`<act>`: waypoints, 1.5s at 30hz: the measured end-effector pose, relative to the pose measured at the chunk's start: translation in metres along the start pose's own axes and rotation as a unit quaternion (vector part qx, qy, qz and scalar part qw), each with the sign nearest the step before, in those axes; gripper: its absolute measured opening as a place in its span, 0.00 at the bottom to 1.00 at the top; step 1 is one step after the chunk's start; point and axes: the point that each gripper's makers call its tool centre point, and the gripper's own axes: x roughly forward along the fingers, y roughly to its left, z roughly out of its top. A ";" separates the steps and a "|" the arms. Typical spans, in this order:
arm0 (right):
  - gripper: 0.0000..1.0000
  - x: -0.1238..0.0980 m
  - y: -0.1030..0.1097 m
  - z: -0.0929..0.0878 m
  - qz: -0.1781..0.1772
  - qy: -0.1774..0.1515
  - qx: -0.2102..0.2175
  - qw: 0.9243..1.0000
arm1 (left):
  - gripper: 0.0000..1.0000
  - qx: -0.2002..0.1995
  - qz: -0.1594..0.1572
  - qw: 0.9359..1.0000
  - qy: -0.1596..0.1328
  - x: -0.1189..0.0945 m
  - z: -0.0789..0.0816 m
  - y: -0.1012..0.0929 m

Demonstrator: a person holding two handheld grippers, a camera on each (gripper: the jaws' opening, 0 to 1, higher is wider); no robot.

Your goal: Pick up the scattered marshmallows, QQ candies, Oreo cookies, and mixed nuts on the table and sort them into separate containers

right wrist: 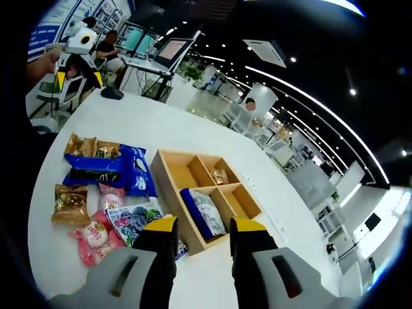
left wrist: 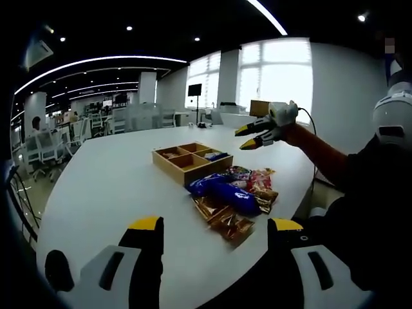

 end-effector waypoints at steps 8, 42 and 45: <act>0.29 -0.017 0.008 0.006 -0.003 -0.020 0.013 1.000 | 0.69 -0.001 -0.001 1.000 0.000 0.001 -0.001 0.001; 0.35 -0.061 0.027 0.010 -0.023 -0.065 0.072 0.995 | 0.68 0.004 -0.002 1.000 -0.004 0.010 0.005 0.007; 0.35 -0.066 0.028 0.011 -0.027 -0.070 0.073 0.994 | 0.68 0.004 -0.004 1.000 -0.004 0.011 0.005 0.006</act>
